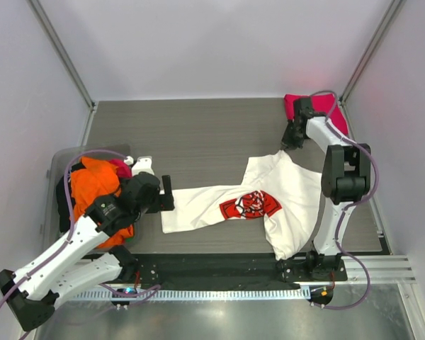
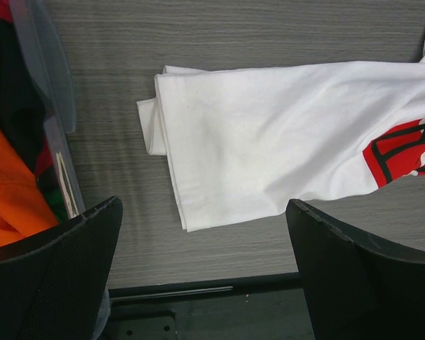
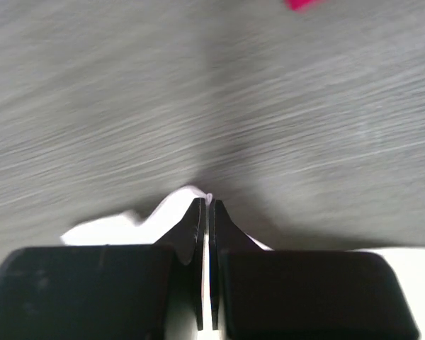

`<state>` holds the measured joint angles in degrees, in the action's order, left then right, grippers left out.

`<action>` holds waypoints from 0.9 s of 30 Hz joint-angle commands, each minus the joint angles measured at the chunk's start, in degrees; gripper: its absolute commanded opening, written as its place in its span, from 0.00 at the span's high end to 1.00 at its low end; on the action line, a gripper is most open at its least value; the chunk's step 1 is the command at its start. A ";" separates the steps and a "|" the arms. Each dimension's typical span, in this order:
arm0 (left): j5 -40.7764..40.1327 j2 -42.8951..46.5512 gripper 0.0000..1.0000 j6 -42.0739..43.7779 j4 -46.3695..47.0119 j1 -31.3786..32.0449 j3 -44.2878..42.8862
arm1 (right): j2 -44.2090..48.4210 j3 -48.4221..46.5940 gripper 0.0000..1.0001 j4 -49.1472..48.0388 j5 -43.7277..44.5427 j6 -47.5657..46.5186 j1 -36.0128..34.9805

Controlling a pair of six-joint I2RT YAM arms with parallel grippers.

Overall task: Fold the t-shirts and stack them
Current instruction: Flatten the tshirt out

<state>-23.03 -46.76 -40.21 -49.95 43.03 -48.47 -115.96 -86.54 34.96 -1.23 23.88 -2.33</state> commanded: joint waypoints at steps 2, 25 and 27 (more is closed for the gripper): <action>-2.63 0.97 0.03 -0.14 1.35 -0.31 -0.05 | 15.13 -12.58 0.99 6.76 -2.99 -2.25 -3.56; -3.08 -9.29 0.06 -6.38 13.72 -0.31 1.36 | 66.04 27.66 0.99 9.77 -1.49 4.33 -3.91; -2.12 -14.02 0.07 -5.85 16.45 -0.49 1.10 | 65.78 25.39 0.99 10.65 -2.01 4.68 -3.91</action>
<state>-26.02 -56.58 -46.09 -41.06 42.94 -45.63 -53.01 -55.07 47.48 -1.69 27.22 -6.50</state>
